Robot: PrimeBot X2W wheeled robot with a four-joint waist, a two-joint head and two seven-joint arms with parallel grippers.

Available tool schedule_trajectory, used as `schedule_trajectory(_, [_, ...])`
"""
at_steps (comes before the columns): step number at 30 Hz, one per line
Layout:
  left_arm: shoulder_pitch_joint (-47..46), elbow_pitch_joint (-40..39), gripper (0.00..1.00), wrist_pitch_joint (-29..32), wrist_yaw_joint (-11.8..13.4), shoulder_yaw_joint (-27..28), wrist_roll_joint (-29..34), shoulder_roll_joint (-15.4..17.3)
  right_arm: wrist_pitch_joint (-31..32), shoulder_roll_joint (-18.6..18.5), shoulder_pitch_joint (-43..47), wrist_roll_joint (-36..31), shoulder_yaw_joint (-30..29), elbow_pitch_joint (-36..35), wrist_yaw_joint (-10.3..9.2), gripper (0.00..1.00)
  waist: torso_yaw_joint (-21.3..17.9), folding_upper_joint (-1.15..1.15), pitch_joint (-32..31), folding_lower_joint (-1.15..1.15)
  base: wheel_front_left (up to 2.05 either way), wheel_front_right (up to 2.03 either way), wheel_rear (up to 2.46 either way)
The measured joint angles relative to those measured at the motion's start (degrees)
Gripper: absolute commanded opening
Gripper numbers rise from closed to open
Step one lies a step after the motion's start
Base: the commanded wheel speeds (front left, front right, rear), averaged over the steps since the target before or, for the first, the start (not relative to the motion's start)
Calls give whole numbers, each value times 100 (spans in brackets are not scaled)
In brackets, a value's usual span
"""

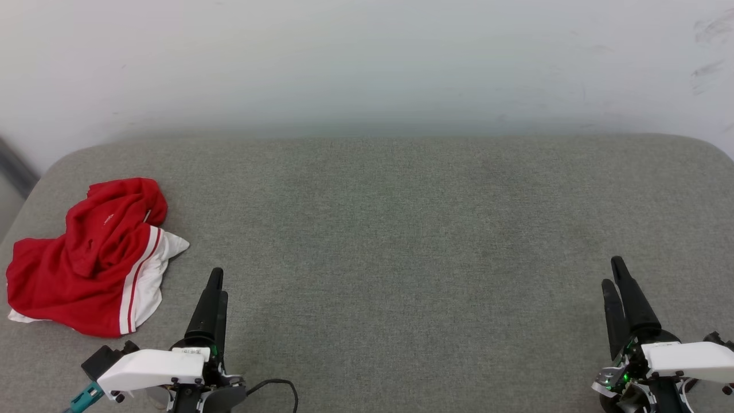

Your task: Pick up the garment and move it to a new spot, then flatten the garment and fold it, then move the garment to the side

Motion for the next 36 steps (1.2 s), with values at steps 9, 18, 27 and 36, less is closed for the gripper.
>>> schedule_trajectory(9, [-3,-189,100,-214,0,-54,1079,-2,-213,-74,2,-1298,103,-200,0,100,-3,0,-7,0,0,0,0])
schedule_trajectory(18, [-62,-297,100,-404,0,-107,2340,0,-399,-75,55,-2838,198,-253,1,100,2,0,-15,0,0,0,0])
schedule_trajectory(27, [-79,-327,100,-583,34,-159,3723,-1,-520,-54,74,-4020,244,-313,5,100,3,0,-19,0,0,0,0])
schedule_trajectory(36, [-83,-372,100,-745,131,-286,4809,41,-511,-38,74,-4945,282,-365,7,100,0,0,-13,0,0,0,0])
